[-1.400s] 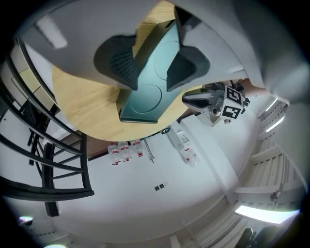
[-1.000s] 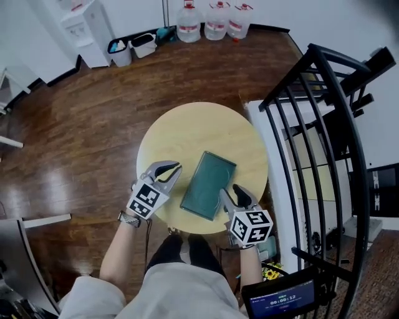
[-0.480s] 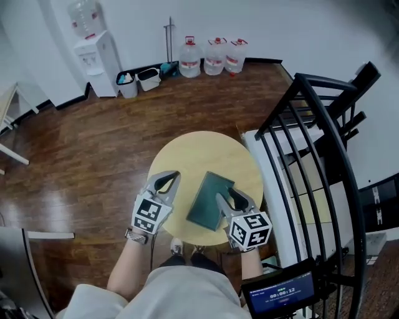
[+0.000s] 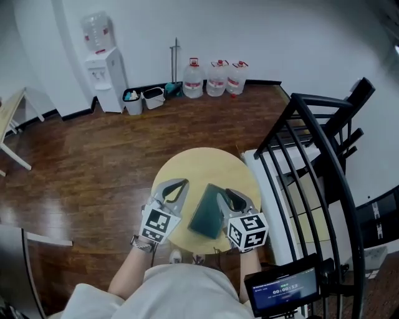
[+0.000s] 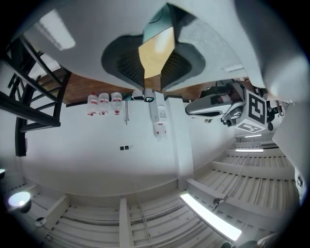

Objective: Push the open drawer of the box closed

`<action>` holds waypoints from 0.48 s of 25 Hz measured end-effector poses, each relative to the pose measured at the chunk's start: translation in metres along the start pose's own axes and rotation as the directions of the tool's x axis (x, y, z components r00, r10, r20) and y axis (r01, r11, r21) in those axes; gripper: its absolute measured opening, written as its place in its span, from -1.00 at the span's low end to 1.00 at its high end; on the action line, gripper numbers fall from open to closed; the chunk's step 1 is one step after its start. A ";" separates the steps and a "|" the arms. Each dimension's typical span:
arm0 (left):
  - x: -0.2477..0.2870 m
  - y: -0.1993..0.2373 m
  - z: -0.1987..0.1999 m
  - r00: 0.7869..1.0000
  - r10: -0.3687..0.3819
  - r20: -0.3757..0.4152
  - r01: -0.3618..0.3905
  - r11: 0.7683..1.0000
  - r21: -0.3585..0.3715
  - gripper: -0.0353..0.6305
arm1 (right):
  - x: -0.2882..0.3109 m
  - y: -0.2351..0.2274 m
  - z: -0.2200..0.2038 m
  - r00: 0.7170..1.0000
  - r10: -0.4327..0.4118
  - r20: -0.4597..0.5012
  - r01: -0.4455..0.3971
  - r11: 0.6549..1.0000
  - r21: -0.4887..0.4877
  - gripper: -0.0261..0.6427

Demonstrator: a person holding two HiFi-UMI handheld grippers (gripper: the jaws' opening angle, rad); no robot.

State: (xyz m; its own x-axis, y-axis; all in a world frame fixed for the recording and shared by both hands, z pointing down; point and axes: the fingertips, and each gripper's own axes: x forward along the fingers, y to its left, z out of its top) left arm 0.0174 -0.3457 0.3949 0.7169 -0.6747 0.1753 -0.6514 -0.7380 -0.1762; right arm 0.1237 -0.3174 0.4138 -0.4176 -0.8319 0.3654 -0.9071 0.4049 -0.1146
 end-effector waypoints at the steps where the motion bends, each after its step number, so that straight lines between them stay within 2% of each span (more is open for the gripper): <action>1: -0.001 0.002 0.002 1.000 0.007 0.002 -0.007 1.000 -0.003 -0.87 | 0.000 -0.001 0.005 1.000 -0.005 0.011 0.005 1.000 -0.011 -0.63; 6: -0.012 0.013 0.006 0.999 0.051 0.013 -0.051 0.998 -0.031 -0.87 | -0.004 -0.004 0.026 0.994 -0.046 0.096 0.051 0.997 -0.051 -0.81; 9: -0.019 0.021 0.007 0.997 0.075 0.020 -0.074 0.996 -0.042 -0.87 | -0.009 -0.001 0.039 0.987 -0.073 0.145 0.090 0.990 -0.112 -0.88; 12: -0.023 0.021 0.006 0.996 0.085 0.018 -0.084 0.996 -0.040 -0.87 | -0.013 0.000 0.043 0.982 -0.091 0.164 0.114 0.985 -0.133 -0.91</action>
State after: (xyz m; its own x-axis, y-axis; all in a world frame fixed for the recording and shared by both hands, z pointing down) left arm -0.0117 -0.3458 0.3812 0.6634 -0.7346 0.1421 -0.7188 -0.6785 -0.1516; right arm 0.1266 -0.3231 0.3695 -0.3360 -0.9164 0.2174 -0.9336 0.3545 0.0516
